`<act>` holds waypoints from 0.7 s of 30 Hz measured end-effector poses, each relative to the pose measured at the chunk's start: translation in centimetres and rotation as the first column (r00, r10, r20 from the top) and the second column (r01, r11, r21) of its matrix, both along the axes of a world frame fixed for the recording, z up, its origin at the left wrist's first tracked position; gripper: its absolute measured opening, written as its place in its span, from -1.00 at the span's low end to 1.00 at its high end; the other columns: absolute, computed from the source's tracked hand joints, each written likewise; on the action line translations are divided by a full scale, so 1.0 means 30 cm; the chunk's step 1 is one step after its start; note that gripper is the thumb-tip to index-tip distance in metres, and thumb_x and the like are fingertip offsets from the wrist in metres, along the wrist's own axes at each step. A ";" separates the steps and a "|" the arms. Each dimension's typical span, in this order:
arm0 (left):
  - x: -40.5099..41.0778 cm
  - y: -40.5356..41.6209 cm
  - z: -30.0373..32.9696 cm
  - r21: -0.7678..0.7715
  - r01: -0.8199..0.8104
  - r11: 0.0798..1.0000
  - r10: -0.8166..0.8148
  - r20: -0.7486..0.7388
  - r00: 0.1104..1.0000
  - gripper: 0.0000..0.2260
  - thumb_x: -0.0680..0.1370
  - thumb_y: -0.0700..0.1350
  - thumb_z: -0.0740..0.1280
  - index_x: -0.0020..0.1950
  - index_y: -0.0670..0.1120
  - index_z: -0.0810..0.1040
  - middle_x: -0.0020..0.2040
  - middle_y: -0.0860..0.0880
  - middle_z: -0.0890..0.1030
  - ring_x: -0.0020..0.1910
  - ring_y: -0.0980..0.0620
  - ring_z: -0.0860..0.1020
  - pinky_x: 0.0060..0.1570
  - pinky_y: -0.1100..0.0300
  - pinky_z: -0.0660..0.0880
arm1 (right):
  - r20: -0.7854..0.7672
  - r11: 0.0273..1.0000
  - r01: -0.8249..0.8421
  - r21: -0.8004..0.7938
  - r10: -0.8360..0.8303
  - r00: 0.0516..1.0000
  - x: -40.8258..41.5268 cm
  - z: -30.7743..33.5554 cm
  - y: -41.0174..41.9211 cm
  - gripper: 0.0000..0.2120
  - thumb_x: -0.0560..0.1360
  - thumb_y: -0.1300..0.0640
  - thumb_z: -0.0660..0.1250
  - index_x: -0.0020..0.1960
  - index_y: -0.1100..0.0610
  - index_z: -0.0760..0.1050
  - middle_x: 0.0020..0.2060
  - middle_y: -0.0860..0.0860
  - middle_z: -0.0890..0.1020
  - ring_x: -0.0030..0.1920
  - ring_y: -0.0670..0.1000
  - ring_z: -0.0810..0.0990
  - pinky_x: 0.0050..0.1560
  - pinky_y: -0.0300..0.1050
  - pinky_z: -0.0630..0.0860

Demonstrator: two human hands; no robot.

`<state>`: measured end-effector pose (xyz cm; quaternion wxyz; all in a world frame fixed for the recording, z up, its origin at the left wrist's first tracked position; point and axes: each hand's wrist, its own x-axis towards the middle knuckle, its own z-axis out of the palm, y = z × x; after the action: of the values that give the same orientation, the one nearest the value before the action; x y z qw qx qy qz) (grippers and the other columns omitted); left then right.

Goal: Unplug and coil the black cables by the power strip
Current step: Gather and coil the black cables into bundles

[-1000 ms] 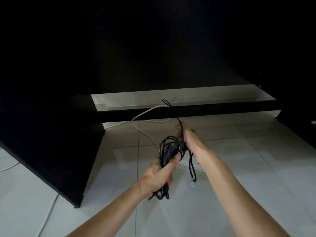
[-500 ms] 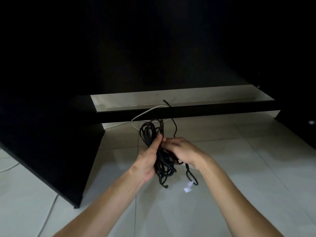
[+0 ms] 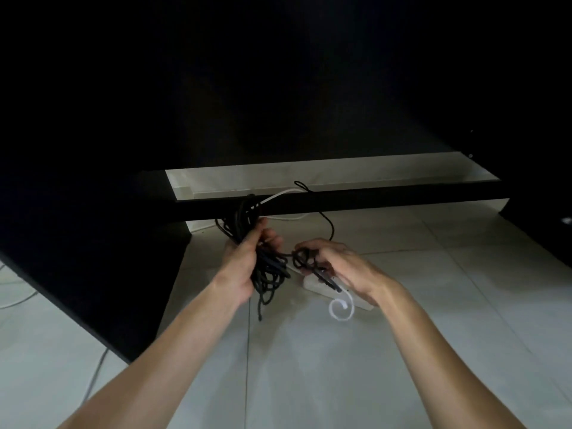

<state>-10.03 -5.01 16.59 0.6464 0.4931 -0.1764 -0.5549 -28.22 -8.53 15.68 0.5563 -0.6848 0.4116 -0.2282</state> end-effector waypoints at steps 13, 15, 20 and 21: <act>0.122 -0.005 0.017 -0.034 -0.196 0.980 0.199 0.203 0.959 -0.86 0.57 -0.09 0.37 -0.14 -0.07 0.46 -0.49 0.07 0.40 -0.58 0.15 0.34 -0.50 0.24 0.40 | -0.229 0.906 0.314 -0.285 -0.383 0.895 -0.100 -0.109 -0.074 -0.85 0.65 0.13 0.17 0.04 0.03 0.52 0.02 -0.03 0.61 -0.04 0.05 0.60 -0.17 -0.12 0.48; 0.109 -0.003 0.001 -0.027 -0.201 0.979 0.202 0.246 0.948 -0.84 0.57 -0.07 0.37 -0.17 -0.07 0.46 -0.49 0.07 0.41 -0.57 0.14 0.34 -0.46 0.21 0.38 | -0.141 0.889 0.391 -0.238 -0.430 0.892 -0.096 -0.108 -0.072 -0.87 0.63 0.17 0.21 -0.02 -0.02 0.47 0.00 0.01 0.62 0.00 0.09 0.63 -0.16 -0.10 0.48; 0.064 0.000 -0.007 -0.035 -0.196 0.980 0.198 0.247 0.948 -0.82 0.57 -0.05 0.36 -0.17 -0.06 0.44 -0.53 0.10 0.42 -0.57 0.15 0.34 -0.41 0.20 0.36 | -0.141 0.961 0.205 -0.187 -0.232 0.962 -0.059 -0.082 -0.029 -0.80 0.55 0.32 0.18 -0.09 0.07 0.49 -0.12 0.12 0.66 -0.11 0.08 0.58 -0.19 -0.12 0.42; 0.060 0.000 -0.003 -0.039 -0.190 0.981 0.194 0.240 0.951 -0.83 0.57 -0.05 0.36 -0.16 -0.07 0.45 -0.53 0.10 0.42 -0.58 0.16 0.34 -0.42 0.21 0.36 | -0.145 0.965 0.179 -0.194 -0.209 0.967 -0.049 -0.081 -0.020 -0.76 0.55 0.31 0.17 -0.13 0.03 0.51 -0.16 0.10 0.65 -0.12 0.10 0.58 -0.19 -0.13 0.41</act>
<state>-8.23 -5.00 16.50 0.6745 0.5671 -0.2095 -0.4238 -29.70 -9.13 13.26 0.4315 -0.7049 0.4990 -0.2605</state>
